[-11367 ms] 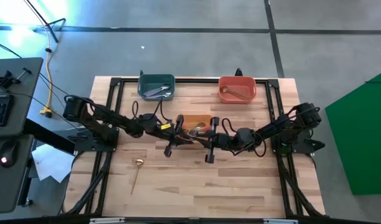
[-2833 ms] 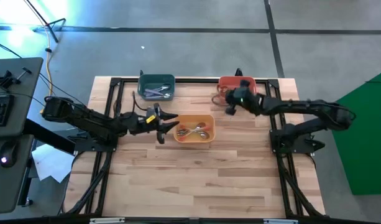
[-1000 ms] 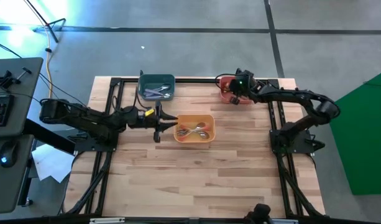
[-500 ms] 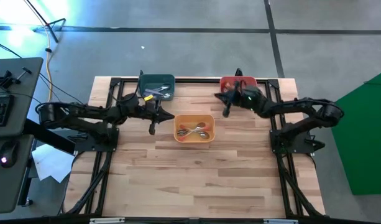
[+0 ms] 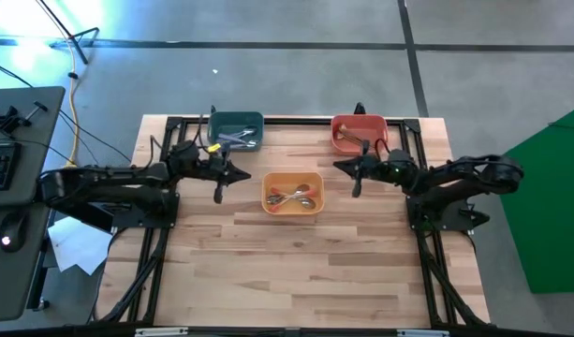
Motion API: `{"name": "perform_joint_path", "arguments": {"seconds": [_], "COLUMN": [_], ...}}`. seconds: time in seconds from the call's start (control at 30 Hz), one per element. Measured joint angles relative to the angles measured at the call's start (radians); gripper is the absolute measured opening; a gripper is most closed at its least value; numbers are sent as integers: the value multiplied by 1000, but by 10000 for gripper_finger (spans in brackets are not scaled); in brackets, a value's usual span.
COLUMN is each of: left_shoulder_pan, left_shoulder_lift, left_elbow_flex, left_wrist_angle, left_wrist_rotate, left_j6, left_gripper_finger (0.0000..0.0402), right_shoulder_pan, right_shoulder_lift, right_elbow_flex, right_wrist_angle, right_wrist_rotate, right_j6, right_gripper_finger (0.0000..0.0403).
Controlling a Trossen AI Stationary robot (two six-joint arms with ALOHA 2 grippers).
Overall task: Sort silverware by color (type)
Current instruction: Return to Home Position
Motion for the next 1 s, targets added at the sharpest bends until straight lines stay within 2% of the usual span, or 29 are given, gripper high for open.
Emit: {"name": "perform_joint_path", "arguments": {"seconds": [0.27,0.47,0.6,0.93,1.0], "left_shoulder_pan": [0,1,1,1,1], "left_shoulder_lift": [-147,-277,-369,-612,-667], "left_elbow_flex": [-118,-193,-241,-241,-241], "left_wrist_angle": [5,2,-4,-261,-319], "left_wrist_rotate": [-15,-61,-61,-84,-85], "left_j6": [22,12,2,-29,-28], "left_gripper_finger": [0,0,0,0,0], "right_shoulder_pan": [0,4,21,114,134], "right_shoulder_lift": [-116,-174,-200,-285,-296], "right_elbow_flex": [-120,-128,-128,-128,-128], "right_wrist_angle": [76,8,-5,-67,-72], "right_wrist_rotate": [-1,12,88,303,316], "right_j6": [0,6,-30,-103,-110], "right_gripper_finger": [0,0,0,0,0]}}
